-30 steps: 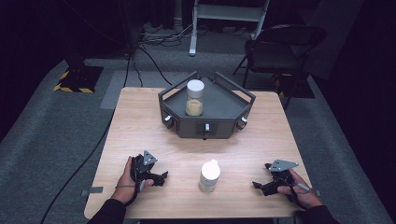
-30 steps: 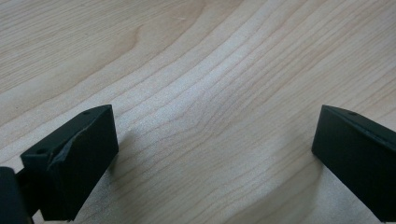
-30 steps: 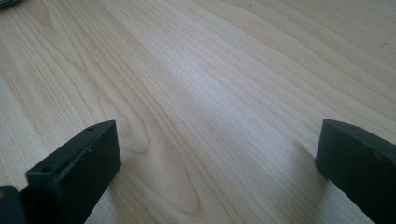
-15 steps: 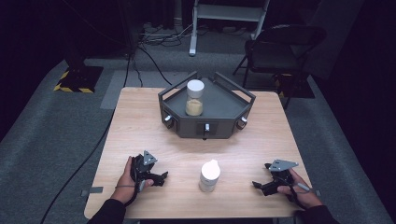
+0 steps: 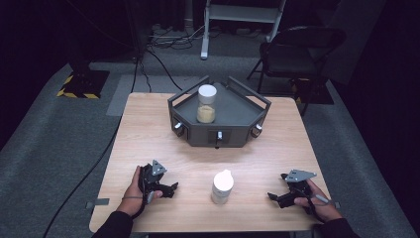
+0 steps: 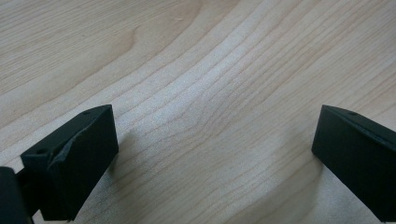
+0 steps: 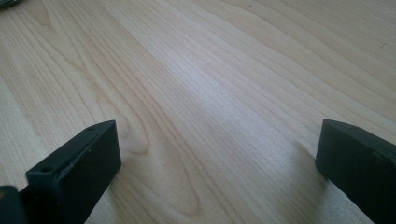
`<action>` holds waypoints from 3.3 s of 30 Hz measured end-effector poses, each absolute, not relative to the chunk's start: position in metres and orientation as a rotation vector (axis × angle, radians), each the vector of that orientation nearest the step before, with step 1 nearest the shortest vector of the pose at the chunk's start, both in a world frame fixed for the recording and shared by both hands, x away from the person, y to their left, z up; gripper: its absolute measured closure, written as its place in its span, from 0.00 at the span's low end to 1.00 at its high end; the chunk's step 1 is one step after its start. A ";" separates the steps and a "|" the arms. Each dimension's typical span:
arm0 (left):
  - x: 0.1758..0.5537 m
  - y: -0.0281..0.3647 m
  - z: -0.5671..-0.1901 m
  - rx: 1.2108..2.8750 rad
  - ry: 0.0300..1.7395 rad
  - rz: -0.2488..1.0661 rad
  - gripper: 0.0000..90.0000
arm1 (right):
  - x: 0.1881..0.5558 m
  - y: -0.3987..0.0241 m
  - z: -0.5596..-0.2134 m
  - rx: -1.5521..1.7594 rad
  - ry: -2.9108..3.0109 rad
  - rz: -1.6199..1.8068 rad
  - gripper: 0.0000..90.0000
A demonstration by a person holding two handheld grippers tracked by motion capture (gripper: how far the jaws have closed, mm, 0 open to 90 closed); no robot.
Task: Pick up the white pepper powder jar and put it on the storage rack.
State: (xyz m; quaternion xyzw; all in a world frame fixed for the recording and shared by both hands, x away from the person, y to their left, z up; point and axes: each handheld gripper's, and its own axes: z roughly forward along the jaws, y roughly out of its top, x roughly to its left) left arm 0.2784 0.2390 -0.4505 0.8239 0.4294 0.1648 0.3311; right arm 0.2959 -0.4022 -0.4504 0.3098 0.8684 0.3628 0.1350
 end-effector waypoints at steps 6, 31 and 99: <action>0.279 0.239 -0.450 2.155 1.120 0.430 0.00 | 0.291 -0.397 -0.448 0.870 2.501 1.025 0.01; 0.279 0.240 -0.450 2.156 1.117 0.429 0.00 | 0.275 -0.396 -0.441 0.867 2.410 1.222 0.01; 0.279 0.240 -0.451 2.158 1.111 0.429 0.00 | 0.291 -0.313 -0.452 0.683 2.546 1.444 0.02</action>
